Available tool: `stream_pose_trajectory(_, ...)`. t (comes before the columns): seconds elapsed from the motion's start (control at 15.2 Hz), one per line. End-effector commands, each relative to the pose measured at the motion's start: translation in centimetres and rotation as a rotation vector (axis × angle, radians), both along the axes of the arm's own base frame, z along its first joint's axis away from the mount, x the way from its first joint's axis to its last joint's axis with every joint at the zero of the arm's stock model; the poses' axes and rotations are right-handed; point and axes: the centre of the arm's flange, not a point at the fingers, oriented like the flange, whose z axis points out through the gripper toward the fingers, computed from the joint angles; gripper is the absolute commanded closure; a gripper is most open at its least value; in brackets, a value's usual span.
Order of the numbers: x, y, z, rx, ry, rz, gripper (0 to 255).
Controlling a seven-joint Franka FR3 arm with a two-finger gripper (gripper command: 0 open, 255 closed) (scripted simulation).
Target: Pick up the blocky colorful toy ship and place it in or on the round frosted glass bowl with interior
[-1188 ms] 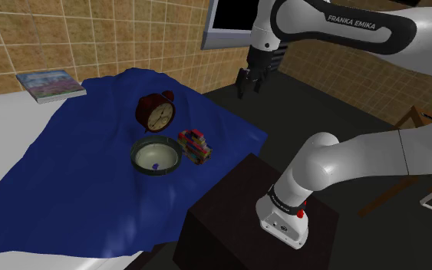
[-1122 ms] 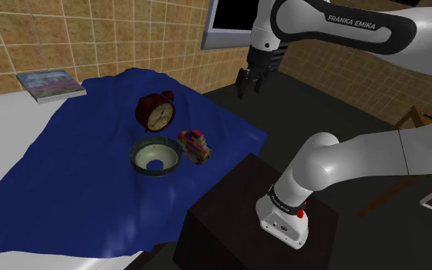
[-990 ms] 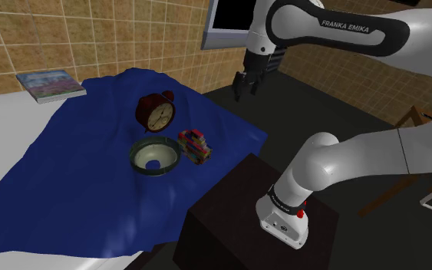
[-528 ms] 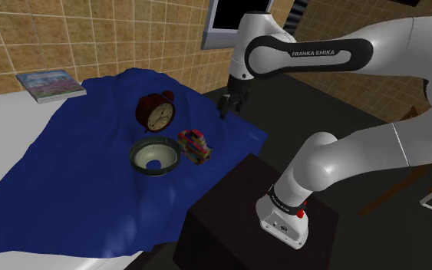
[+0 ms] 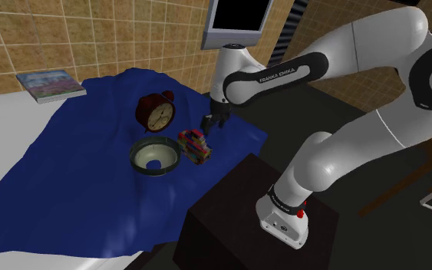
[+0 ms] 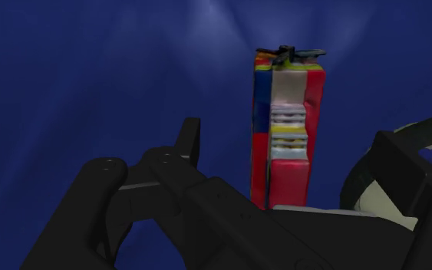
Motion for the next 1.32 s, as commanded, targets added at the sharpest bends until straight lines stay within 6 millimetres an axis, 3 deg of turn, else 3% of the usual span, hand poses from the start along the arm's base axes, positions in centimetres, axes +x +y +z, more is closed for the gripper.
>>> stream_pose_trajectory(0.0,0.6,0.7,-2.2,0.005,-0.006,0.011,0)
stream_pose_trajectory(0.13,1.3,1.3,-4.7,0.008,-0.01,0.021,0)
stream_pose_trajectory(0.66,1.4,1.2,-9.0,0.009,-0.01,0.023,0)
stream_pose_trajectory(1.19,1.4,1.2,-9.0,0.009,-0.01,0.023,0)
stream_pose_trajectory(1.25,1.4,1.2,-9.0,0.009,-0.01,0.023,255)
